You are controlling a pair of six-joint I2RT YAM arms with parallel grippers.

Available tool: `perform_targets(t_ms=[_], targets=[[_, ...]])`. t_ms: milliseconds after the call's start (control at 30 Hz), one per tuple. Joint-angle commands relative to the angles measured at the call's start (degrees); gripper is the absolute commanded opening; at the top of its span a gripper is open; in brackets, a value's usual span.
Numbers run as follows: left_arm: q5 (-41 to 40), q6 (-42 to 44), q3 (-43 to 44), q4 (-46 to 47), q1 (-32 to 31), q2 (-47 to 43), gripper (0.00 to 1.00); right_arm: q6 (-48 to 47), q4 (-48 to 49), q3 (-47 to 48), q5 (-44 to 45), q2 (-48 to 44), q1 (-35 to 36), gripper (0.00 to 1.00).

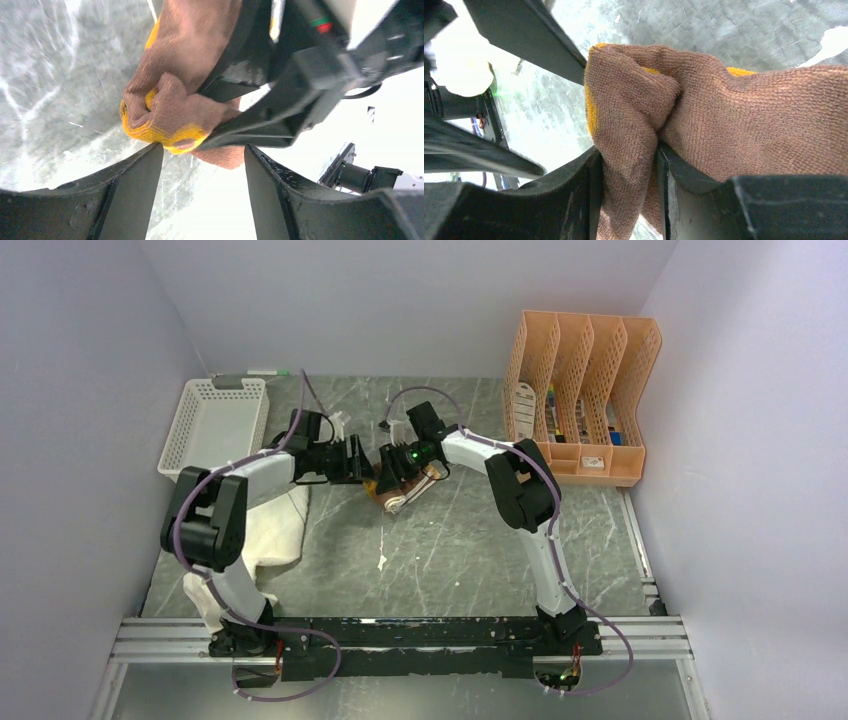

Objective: Roll the towels
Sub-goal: Roll the towel at the center of the board.

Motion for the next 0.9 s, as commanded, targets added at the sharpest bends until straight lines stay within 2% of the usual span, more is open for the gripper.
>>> perform_targets(t_ms=[0,100,267,367,500,667,767,867], targets=[[-4.54,1.84,3.3,-2.33,0.93,-5.73,0.72,-2.58,-6.03,-2.54,4.7,4.97,0.24,0.41],[-6.8,0.79,4.1,-2.48,2.08,-5.69,0.72,-2.65,-5.72,-2.68,2.6,5.26,0.23,0.39],[-8.36,2.38,6.89,-4.58,2.94,-0.35,0.65,-3.0,-5.54,-3.13,1.18,5.2,0.23,0.38],[-6.52,3.22,8.55,-5.5,2.74,2.52,0.64,-3.21,-5.56,-3.5,0.94,4.95,0.23,0.38],[-5.77,7.12,10.33,-7.41,0.99,5.06,0.65,-3.21,-5.41,-3.68,0.74,4.96,0.23,0.38],[-5.5,7.97,10.54,-6.98,-0.71,7.12,0.66,-3.18,-5.44,-3.32,0.45,5.35,0.24,0.38],[-4.71,8.02,10.44,-6.41,-1.05,8.05,0.62,-3.42,-5.67,-3.3,0.52,5.41,0.23,0.38],[-4.63,8.86,11.48,-7.57,-1.35,9.9,0.52,-3.69,-6.0,-3.36,0.71,5.52,0.23,0.38]])
